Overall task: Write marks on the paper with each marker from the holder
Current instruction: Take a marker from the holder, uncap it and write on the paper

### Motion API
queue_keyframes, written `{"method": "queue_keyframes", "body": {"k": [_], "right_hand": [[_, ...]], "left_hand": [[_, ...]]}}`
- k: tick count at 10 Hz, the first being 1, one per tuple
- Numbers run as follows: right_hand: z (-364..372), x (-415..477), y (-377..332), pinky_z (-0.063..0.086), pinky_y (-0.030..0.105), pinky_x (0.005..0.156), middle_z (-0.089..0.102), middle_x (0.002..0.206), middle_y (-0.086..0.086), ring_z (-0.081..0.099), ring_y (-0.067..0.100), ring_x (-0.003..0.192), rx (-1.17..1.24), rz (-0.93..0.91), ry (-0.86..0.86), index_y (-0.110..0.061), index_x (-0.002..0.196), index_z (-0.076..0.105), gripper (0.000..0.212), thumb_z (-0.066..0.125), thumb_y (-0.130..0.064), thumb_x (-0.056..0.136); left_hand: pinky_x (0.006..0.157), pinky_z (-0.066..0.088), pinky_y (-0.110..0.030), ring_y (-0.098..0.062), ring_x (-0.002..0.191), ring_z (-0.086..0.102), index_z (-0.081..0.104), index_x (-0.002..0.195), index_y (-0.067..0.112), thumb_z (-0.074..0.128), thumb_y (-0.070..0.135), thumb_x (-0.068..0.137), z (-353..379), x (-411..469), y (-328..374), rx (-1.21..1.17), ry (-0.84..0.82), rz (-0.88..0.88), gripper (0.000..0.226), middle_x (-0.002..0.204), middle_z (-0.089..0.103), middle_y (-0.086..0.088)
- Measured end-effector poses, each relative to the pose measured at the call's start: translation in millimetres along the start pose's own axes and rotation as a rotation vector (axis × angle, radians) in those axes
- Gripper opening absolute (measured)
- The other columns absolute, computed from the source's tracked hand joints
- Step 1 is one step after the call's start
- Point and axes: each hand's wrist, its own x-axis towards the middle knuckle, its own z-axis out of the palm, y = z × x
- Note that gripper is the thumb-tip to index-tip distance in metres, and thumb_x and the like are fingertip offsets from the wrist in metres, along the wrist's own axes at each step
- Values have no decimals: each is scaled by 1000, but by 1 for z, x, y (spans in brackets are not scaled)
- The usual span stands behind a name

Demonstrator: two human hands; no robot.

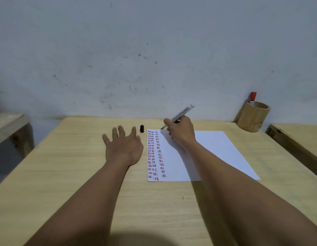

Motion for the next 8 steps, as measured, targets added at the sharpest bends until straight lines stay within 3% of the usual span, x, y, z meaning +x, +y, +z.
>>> {"method": "queue_keyframes", "body": {"k": [1,2,5,8], "right_hand": [[7,2,8,46,25,55,74,68,3,68,15,63,-63,-17,3,-1,77,71,26,67,-26,85],[10,4,9,49,27,60,73,65,3,71,20,69,-91,-26,-19,-1,74,72,28,67,-26,85],[12,8,14,56,34,63,75,66,8,73,24,70,-108,-42,-27,4,75,73,32,67,-26,84],[14,10,17,49,28,56,75,66,9,72,23,69,-108,-44,-29,5,73,71,31,67,-25,83]], "left_hand": [[119,-5,-62,-33,154,-7,4,159,33,9,41,102,1,0,1,5,8,0,58,168,-2,-14],[119,-5,-62,-34,154,-7,4,159,33,9,42,102,0,1,1,13,2,1,59,168,-2,-15],[119,-5,-62,-33,154,-7,4,160,33,9,42,102,-1,-1,1,15,-12,-2,59,168,-2,-14],[120,-5,-61,-33,154,-7,4,160,34,10,42,102,-1,-1,1,12,-10,-5,59,168,-2,-14]]}}
